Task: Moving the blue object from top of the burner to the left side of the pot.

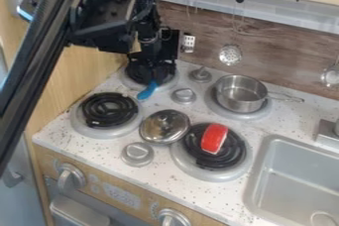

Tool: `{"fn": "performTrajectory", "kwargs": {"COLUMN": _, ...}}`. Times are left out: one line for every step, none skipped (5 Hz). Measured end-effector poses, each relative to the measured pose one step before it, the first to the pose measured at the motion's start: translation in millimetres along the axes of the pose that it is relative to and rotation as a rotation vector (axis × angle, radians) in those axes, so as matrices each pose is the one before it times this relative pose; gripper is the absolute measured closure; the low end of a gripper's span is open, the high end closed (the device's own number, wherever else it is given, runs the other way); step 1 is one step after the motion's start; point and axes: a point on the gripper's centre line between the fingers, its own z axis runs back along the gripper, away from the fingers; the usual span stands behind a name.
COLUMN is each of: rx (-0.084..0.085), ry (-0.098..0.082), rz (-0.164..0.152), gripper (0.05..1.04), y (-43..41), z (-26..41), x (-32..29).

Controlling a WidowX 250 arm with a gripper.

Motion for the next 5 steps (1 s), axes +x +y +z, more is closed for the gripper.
{"fn": "performTrajectory", "kwargs": {"rx": 0.0044, "ry": -0.0078, "rz": -0.0001, "gripper": 0.482, "y": 0.09, "z": 1.88, "x": -5.82}}
{"fn": "performTrajectory", "kwargs": {"rx": 0.0191, "ry": -0.0245, "rz": 0.0095, "gripper": 0.182, "y": 0.6, "z": 11.06, "x": -5.26}}
{"fn": "performTrajectory", "kwargs": {"rx": 0.0368, "ry": -0.0576, "rz": -0.0181, "gripper": 0.06, "y": -2.33, "z": 35.63, "x": -6.12}}
{"fn": "performTrajectory", "kwargs": {"rx": 0.0048, "ry": 0.0071, "rz": -0.0244, "gripper": 0.079, "y": -18.36, "z": 21.24, "x": -22.79}}
{"fn": "performTrajectory", "kwargs": {"rx": 0.0038, "ry": 0.0562, "rz": -0.0092, "gripper": 0.087, "y": -7.76, "z": 8.06, "x": -31.8}}
